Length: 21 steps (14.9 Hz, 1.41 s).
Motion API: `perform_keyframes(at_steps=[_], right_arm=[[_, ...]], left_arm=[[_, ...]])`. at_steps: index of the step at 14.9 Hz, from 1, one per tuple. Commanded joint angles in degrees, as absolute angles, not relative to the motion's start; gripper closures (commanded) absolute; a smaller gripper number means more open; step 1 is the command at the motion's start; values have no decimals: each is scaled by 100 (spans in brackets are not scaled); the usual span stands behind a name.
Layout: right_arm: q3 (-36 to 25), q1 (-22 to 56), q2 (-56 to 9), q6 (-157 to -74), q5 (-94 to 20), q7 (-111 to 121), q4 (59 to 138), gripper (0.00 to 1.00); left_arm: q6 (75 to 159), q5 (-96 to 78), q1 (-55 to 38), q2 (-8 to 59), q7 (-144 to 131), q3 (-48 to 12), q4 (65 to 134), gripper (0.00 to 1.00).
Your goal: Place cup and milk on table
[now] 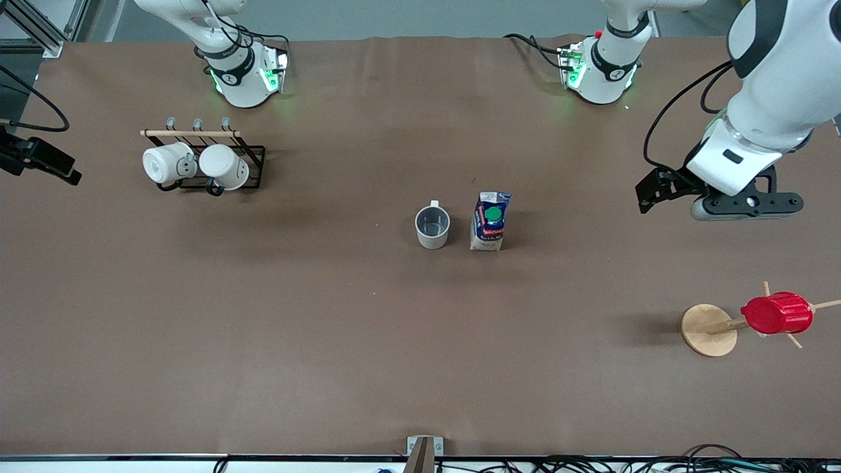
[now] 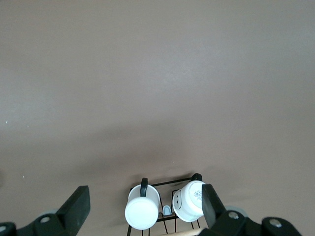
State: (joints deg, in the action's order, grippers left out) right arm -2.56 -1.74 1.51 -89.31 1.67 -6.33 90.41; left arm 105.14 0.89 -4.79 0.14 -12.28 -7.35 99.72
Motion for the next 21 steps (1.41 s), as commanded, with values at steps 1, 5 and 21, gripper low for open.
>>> perform_keyframes(at_steps=[1, 5, 21], right_arm=[[-237, -193, 220, -8938, 141, -598, 9088, 0], [-237, -202, 211, -8938, 141, -589, 9079, 0], [-237, -211, 211, -8921, 141, -589, 9079, 0]], left_arm=[[10503, 9, -387, 0, -1047, -756, 9906, 0], [10285, 35, -290, -140, -1020, -703, 9703, 0], [9316, -193, -439, -149, -439, -246, 9246, 2]])
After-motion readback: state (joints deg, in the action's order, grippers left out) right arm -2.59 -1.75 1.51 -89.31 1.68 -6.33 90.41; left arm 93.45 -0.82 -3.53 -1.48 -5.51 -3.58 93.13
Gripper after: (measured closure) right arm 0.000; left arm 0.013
